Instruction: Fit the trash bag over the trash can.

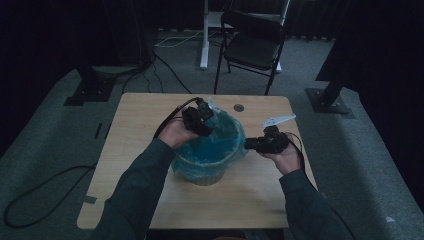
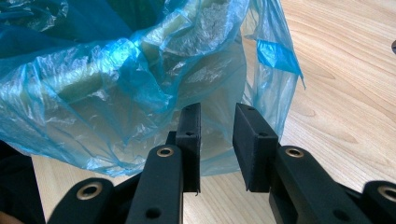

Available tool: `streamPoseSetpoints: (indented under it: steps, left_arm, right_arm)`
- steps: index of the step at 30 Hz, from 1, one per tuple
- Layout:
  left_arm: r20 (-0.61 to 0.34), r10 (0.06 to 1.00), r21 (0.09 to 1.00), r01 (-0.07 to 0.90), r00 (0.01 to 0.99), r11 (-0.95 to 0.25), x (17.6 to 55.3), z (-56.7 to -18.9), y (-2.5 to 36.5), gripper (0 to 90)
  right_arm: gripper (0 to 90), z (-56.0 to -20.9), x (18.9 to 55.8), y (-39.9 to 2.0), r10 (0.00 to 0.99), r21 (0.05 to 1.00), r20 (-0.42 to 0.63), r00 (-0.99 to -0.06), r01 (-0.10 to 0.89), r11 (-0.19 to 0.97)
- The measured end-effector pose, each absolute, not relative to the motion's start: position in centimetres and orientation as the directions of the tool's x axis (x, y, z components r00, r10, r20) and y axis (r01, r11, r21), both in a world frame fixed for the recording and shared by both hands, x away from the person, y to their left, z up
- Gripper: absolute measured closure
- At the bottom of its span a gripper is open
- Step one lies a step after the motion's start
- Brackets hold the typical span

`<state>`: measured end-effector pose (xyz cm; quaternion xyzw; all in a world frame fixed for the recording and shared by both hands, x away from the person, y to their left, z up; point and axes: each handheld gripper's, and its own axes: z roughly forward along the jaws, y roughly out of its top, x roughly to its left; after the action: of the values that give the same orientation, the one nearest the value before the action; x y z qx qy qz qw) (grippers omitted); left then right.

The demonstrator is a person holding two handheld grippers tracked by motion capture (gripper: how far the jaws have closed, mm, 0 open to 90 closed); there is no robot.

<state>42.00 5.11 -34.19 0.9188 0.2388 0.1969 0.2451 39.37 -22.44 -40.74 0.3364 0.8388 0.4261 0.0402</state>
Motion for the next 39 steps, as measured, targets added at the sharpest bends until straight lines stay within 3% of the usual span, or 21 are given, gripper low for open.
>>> streamPoseSetpoints:
  steps: [7,22,39]
  left_arm:
    - [0.272,0.614,0.611,0.360,0.741,-0.705,41.5,-33.2,7.6,55.5]
    - [0.218,0.734,0.794,0.321,0.643,-0.517,39.4,-31.6,12.1,55.6]
    - [0.136,0.825,0.854,0.357,0.548,-0.378,37.9,-33.4,17.1,54.1]
  right_arm:
    - [71.8,-40.9,39.4,-22.6,0.603,0.741,0.224,-0.765,0.536,0.405]
    - [71.5,-40.9,39.4,-22.7,0.602,0.743,0.221,-0.767,0.532,0.405]
    - [67.9,-40.4,39.2,-24.0,0.620,0.756,0.219,-0.753,0.533,0.380]
